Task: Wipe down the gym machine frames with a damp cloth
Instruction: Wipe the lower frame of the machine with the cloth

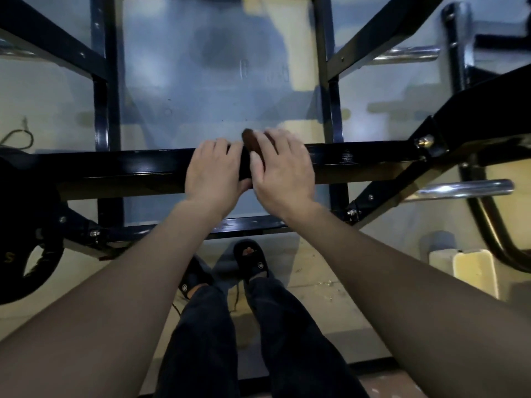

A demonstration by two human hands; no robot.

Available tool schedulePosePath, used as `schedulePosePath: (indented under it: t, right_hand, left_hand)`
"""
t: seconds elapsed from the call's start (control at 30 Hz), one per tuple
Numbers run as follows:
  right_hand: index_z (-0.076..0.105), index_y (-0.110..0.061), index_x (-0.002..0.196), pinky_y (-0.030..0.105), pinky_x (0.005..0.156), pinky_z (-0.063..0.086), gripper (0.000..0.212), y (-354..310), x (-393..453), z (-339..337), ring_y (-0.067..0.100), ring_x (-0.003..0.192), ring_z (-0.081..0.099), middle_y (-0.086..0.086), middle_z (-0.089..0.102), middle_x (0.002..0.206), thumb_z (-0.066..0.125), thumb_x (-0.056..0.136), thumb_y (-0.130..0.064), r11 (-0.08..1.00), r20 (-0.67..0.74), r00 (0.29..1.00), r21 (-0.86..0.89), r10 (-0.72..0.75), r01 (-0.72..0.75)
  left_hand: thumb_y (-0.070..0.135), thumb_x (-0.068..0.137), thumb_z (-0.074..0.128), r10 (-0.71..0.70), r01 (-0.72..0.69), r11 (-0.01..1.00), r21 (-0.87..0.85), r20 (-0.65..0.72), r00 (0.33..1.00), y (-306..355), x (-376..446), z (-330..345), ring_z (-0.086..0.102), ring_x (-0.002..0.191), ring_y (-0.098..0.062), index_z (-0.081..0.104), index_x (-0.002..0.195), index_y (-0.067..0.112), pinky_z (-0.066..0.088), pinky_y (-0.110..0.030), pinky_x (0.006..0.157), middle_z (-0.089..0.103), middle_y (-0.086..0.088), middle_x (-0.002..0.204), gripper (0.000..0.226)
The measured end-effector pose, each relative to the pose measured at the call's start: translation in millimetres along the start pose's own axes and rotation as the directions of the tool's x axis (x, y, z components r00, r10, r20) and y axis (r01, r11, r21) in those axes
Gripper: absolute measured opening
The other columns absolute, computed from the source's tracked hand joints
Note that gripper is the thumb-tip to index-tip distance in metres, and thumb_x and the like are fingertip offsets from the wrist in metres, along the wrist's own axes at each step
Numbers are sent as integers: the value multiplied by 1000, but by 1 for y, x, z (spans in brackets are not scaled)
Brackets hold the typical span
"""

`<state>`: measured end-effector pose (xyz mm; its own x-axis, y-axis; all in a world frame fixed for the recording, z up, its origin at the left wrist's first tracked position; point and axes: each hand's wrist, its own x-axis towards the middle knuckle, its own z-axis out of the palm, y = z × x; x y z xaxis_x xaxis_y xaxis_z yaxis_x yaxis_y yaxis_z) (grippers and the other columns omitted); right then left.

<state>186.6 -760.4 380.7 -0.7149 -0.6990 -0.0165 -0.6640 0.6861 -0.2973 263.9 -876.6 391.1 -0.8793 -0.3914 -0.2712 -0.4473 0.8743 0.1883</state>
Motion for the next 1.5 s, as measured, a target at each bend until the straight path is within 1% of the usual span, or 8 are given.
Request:
schedulePosePath:
  t: [0.13,0.53,0.77,0.87,1.03,1.2,1.4,1.5]
  right_hand:
    - [55,-7,143,45,117,36,46,53,1,-22,30,128,50,12,58,138,36,108,-31,978,80,982,-110,-168,176]
    - [52,-11,146,55,128,-3,54,201,-4,-94,32,151,33,13,54,148,19,109,-34,847,200,970,-532,137,-10]
    - [53,-6,145,32,127,5,47,139,-10,-58,30,144,40,15,52,150,36,106,-26,930,-48,945,-169,324,-327]
    - [51,-12,149,42,129,8,53,69,-5,-35,26,151,32,9,47,156,31,106,-35,930,-80,929,-40,361,-365]
    - [44,-15,149,53,126,18,70,53,2,-42,25,147,32,6,43,155,48,86,-43,944,238,956,235,173,-230]
    - [9,-16,166,37,128,-6,113,131,1,-68,20,159,9,3,15,172,74,84,-59,952,423,882,-117,-210,283]
    - [17,-3,162,52,127,24,117,170,-8,-69,38,155,23,17,23,167,89,72,-26,932,367,912,-231,-184,281]
    - [16,-1,161,55,126,23,117,158,-13,-69,40,156,19,20,22,167,89,76,-33,941,341,930,-246,-140,232]
  left_hand:
    - [59,87,70,-3,3,1000,3,-16,1000,1,2,-4,53,112,-31,53,136,17,43,-41,95,62,-8,122,66]
    - [62,86,69,-47,48,999,-17,35,998,5,1,-10,51,111,-32,53,136,18,43,-42,92,62,-8,121,69]
    - [64,84,68,-32,32,999,-18,1,999,2,0,-7,52,108,-29,53,137,21,44,-40,88,64,-3,121,70]
    - [63,84,70,-37,37,999,-35,-4,999,2,1,-6,53,109,-30,55,135,21,43,-41,90,65,-4,121,67]
    - [60,86,72,-32,32,999,-38,-2,999,0,4,-7,52,108,-29,56,129,21,45,-41,90,65,-4,119,60]
    - [62,87,69,7,-7,1000,-28,-31,999,-3,4,1,51,105,-28,55,130,21,40,-39,93,63,-4,118,61]
    - [62,88,69,-13,13,998,-64,-11,1000,-8,10,-1,51,114,-27,56,130,25,39,-37,94,62,0,123,58]
    - [62,89,66,3,-4,998,-66,-11,1000,-8,9,4,51,119,-26,54,133,25,36,-37,104,61,0,126,58]
